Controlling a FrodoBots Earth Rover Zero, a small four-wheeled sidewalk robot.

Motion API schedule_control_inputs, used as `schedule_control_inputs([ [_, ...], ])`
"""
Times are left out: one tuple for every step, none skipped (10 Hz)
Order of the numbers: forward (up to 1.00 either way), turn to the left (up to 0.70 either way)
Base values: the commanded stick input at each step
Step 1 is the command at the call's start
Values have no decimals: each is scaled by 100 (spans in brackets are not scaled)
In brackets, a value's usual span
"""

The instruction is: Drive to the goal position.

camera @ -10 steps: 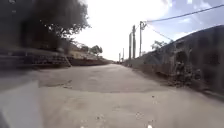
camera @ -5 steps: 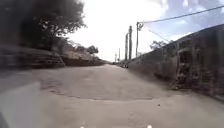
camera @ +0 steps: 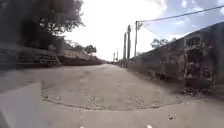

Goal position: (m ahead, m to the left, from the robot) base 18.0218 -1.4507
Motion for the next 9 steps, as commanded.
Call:
schedule_control_inputs([
  [70, 0],
  [70, 0],
  [70, 0],
  [70, 0],
  [70, 0],
  [70, 0],
  [70, 0],
  [70, 0],
  [70, 0],
])
